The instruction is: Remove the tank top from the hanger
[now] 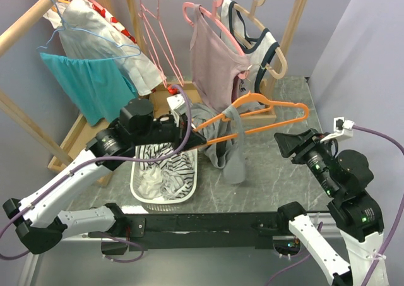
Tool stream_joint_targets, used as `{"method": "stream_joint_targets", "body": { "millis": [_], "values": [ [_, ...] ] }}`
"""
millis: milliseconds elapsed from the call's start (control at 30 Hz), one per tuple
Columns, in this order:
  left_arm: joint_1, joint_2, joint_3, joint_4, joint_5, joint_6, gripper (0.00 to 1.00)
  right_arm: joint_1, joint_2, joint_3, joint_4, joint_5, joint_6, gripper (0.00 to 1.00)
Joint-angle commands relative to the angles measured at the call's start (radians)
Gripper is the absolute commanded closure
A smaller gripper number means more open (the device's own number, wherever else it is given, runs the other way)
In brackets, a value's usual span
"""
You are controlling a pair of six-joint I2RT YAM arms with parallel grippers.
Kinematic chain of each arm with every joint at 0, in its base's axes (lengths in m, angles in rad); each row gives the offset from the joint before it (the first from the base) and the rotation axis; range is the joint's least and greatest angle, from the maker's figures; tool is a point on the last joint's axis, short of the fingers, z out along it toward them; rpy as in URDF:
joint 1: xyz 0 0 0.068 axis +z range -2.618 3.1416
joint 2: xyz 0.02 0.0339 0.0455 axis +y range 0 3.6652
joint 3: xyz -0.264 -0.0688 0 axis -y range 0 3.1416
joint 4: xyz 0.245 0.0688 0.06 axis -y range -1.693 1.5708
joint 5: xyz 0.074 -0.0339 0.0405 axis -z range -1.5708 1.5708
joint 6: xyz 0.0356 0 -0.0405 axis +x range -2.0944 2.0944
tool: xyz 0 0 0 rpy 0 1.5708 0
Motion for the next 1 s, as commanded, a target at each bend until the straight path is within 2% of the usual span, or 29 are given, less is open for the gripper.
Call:
{"method": "stream_joint_targets", "body": {
  "millis": [0,167,467,700,867,900,967],
  "values": [
    [-0.029,0.001,-0.007,0.106,-0.033,0.014,0.99,-0.007,0.009,0.003,0.126,-0.093,0.023,0.43],
    [-0.078,0.027,-0.030,0.152,-0.062,-0.001,0.99,-0.007,0.035,-0.065,0.286,-0.197,0.088,0.44],
    [-0.196,0.100,-0.042,0.201,-0.125,-0.018,0.99,-0.007,0.085,-0.069,0.373,-0.235,0.109,0.43],
    [-0.211,0.079,-0.056,0.231,-0.172,-0.019,0.99,-0.005,0.098,-0.091,0.380,-0.253,0.129,0.44],
    [-0.211,0.059,-0.052,0.198,-0.302,-0.024,0.99,-0.007,0.075,-0.060,0.325,-0.223,0.108,0.44],
    [-0.211,0.053,-0.050,0.195,-0.366,-0.031,0.99,-0.007,0.068,-0.050,0.302,-0.215,0.106,0.44],
    [-0.211,0.051,-0.039,0.187,-0.385,-0.032,0.99,-0.007,0.058,-0.043,0.276,-0.201,0.109,0.45]
  ]
}}
